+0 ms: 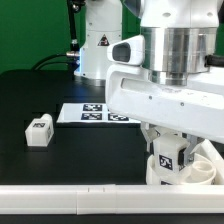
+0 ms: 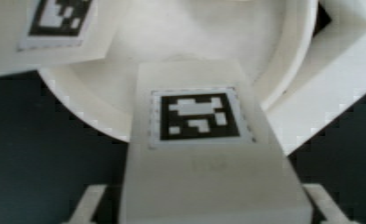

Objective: Assemble stool

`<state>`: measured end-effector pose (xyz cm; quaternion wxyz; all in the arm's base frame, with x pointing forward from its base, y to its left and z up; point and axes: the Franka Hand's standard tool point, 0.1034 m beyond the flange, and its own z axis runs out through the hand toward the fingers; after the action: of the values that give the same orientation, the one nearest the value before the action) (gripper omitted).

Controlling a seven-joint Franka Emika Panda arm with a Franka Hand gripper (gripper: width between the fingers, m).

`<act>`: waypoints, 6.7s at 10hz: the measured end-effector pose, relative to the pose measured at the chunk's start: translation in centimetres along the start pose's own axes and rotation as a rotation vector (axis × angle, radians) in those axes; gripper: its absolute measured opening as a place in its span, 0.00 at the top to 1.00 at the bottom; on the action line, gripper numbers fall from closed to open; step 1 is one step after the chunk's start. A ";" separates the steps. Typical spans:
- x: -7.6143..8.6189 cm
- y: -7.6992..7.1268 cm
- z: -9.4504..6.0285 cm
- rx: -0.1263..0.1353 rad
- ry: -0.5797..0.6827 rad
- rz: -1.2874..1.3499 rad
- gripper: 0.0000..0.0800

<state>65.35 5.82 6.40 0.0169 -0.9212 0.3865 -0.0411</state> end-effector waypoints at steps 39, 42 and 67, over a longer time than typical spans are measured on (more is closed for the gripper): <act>3.9 24.0 0.8 -0.265 -1.019 -0.654 0.19; 3.7 24.3 0.9 -0.265 -1.026 -0.648 0.19; 5.2 12.7 -9.8 -0.022 -0.115 -0.758 0.58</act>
Offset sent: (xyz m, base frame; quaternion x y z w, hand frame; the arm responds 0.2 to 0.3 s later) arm 0.0000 0.0000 0.0000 0.0000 0.0000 0.0000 1.0000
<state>59.09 -6.85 15.70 0.0125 -0.9997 0.0175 0.0114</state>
